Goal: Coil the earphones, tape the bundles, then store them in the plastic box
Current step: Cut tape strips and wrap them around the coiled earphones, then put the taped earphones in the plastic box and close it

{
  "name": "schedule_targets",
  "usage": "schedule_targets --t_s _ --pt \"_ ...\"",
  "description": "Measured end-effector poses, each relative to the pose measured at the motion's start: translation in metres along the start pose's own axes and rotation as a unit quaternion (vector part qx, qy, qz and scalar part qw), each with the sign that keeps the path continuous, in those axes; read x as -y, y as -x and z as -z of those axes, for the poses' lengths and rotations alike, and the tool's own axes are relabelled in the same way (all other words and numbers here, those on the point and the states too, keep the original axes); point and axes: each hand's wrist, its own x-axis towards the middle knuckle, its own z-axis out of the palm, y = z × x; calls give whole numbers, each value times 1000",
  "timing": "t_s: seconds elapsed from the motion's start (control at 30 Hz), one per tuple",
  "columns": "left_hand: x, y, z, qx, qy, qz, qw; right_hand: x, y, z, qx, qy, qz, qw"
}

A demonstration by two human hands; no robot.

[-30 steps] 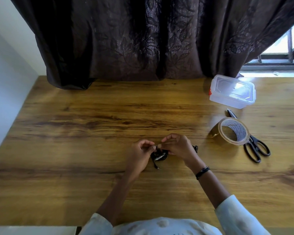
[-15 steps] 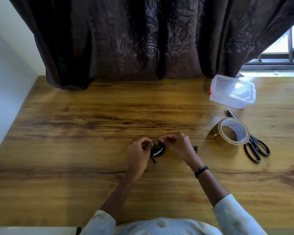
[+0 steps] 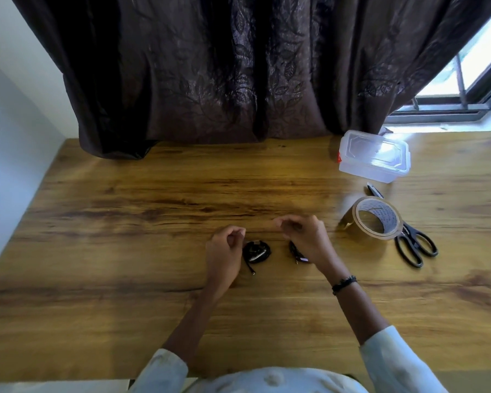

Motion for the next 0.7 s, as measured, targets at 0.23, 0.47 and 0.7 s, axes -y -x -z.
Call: schedule_targets --t_s 0.23,0.47,0.7 --pt "-65 -22 -14 39 70 -52 995 11 -7 78 -78 -109 -31 990" --pt "-147 -65 -75 89 141 -66 984 -4 -38 156 -174 -91 -48 979" --pt "-178 -115 -146 92 165 10 982 -44 -82 204 -259 40 -97 960"
